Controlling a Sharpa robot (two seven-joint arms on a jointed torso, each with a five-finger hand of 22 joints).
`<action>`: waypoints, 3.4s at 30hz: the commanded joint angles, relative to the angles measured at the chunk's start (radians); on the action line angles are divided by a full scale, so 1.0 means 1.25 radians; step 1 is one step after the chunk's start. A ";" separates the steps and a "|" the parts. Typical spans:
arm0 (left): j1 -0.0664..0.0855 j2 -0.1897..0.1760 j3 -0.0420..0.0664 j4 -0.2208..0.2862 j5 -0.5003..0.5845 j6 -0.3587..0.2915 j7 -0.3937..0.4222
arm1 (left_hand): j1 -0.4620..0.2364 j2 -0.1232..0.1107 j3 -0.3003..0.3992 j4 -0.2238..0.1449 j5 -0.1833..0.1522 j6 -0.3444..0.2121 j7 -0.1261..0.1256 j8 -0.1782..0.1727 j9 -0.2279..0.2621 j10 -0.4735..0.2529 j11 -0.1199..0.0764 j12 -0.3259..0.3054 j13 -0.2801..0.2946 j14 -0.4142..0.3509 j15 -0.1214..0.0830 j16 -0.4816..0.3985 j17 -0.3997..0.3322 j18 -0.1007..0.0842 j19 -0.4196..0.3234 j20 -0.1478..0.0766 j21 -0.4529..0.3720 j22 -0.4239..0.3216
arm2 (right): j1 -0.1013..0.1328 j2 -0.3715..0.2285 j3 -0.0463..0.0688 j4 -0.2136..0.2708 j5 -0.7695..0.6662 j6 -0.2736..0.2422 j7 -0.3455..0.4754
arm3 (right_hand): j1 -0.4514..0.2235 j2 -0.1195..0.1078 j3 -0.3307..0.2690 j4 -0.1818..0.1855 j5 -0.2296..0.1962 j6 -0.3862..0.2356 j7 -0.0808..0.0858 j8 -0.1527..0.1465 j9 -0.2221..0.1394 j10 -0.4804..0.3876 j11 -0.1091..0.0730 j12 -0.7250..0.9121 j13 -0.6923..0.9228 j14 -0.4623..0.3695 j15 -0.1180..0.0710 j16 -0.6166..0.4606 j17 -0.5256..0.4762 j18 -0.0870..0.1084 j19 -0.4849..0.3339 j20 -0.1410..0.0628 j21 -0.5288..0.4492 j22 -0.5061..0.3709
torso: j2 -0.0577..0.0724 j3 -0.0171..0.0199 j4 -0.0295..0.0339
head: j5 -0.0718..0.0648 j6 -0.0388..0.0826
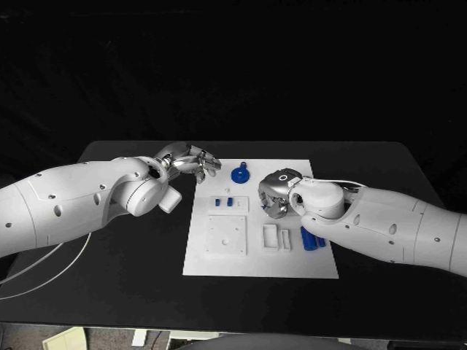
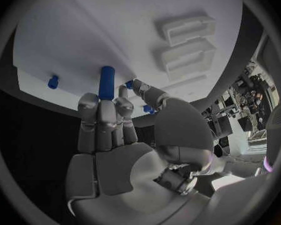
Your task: Assemble the parts on the task board
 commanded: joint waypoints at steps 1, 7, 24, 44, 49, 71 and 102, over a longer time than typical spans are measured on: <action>0.000 -0.001 0.000 0.002 -0.007 0.014 0.004 | 0.007 -0.002 0.000 0.003 0.004 -0.001 0.004 0.001 -0.001 -0.001 0.005 -0.005 -0.001 0.005 0.000 -0.003 -0.001 -0.001 0.001 -0.058 -0.003 0.000 | -0.020 -0.001 -0.014 -0.007 0.018 0.080 0.023 | 0.003 0.012 0.014 0.002 0.000 -0.019 0.012 -0.004 -0.001 0.000 0.005 -0.003 0.001 -0.009 -0.002 -0.023 -0.001 0.056 -0.007 0.001 -0.004 -0.001 | 0.000 0.0001 -0.0004 | 0.000 -0.002; 0.000 -0.002 0.000 0.003 -0.011 0.018 0.003 | 0.009 -0.002 0.000 0.002 0.004 -0.002 0.004 0.001 -0.001 -0.002 0.005 -0.005 -0.001 0.005 0.000 -0.003 -0.001 -0.001 0.001 -0.058 -0.003 0.000 | -0.021 -0.003 -0.015 -0.004 0.003 0.076 0.024 | 0.007 0.035 0.066 -0.018 0.031 -0.006 0.012 0.000 -0.003 -0.003 0.005 -0.002 0.005 -0.012 -0.001 -0.021 0.003 0.056 -0.013 0.006 0.000 0.004 | 0.000 0.0003 -0.0003 | 0.000 -0.004; 0.000 -0.004 0.000 0.006 -0.024 0.024 -0.001 | 0.013 -0.004 0.000 -0.001 0.005 -0.003 0.005 0.001 -0.002 -0.003 0.006 -0.005 -0.002 0.005 0.001 -0.003 -0.001 -0.001 0.001 -0.058 -0.004 0.001 | -0.021 -0.003 -0.019 -0.006 -0.022 0.068 0.019 | -0.040 -0.021 0.034 -0.056 0.011 0.011 0.006 0.006 -0.006 0.000 0.000 0.000 0.012 -0.004 -0.006 -0.017 0.008 0.056 -0.003 0.009 0.010 0.009 | 0.000 0.0001 -0.0002 | -0.001 -0.002; 0.000 -0.004 0.000 0.007 -0.025 0.025 -0.002 | 0.014 -0.004 -0.001 -0.002 0.005 -0.005 0.006 0.001 -0.003 -0.004 0.007 -0.005 -0.003 0.006 0.001 -0.002 -0.001 -0.001 0.001 -0.057 -0.004 0.002 | -0.027 0.002 -0.032 -0.016 -0.044 0.027 0.017 | 0.021 -0.029 -0.048 -0.104 -0.001 0.021 0.001 0.015 -0.001 0.001 -0.005 -0.004 0.017 -0.003 -0.011 -0.016 0.012 0.056 -0.003 0.001 0.005 0.005 | 0.000 0.0001 0.0006 | 0.000 0.000; 0.000 -0.004 0.000 0.008 -0.026 0.027 -0.003 | 0.015 -0.004 0.000 -0.002 0.005 -0.005 0.006 0.001 -0.003 -0.004 0.007 -0.005 -0.004 0.006 0.001 -0.002 -0.001 -0.001 0.001 -0.057 -0.004 0.002 | -0.035 0.000 -0.032 -0.015 -0.033 0.062 0.035 | 0.044 -0.003 -0.045 -0.107 -0.001 0.033 -0.003 0.023 0.003 0.005 -0.009 -0.004 0.017 0.002 -0.014 -0.011 0.018 0.056 -0.003 0.001 0.007 0.005 | 0.000 -0.0002 -0.0002 | 0.000 -0.001; 0.000 -0.005 0.000 0.008 -0.034 0.037 -0.009 | 0.020 -0.003 0.001 -0.005 0.007 -0.006 0.006 0.002 -0.004 -0.005 0.007 -0.005 -0.005 0.006 0.002 -0.002 0.000 0.000 0.002 -0.057 -0.005 0.002 | -0.038 -0.002 -0.032 -0.015 -0.036 0.065 0.026 | 0.024 0.008 -0.029 -0.076 -0.001 0.046 -0.009 0.029 0.004 0.012 -0.015 0.002 0.027 0.008 -0.018 -0.003 0.027 0.056 -0.007 0.009 0.010 0.008 | 0.000 0.0003 -0.0004 | -0.003 -0.002; 0.000 -0.002 0.000 0.005 -0.037 0.037 -0.007 | 0.018 -0.005 -0.002 -0.005 0.006 -0.009 0.007 0.003 -0.006 -0.007 0.008 -0.004 -0.006 0.006 0.003 -0.002 -0.001 -0.001 0.003 -0.056 -0.006 0.003 | -0.012 -0.014 -0.007 0.031 -0.047 -0.025 0.008 | 0.031 -0.009 -0.002 -0.052 0.000 0.055 -0.013 0.031 0.004 0.024 -0.019 0.009 0.038 0.018 -0.023 0.000 0.028 0.056 0.003 0.004 0.012 0.006 | 0.000 -0.0009 0.0002 | -0.002 0.004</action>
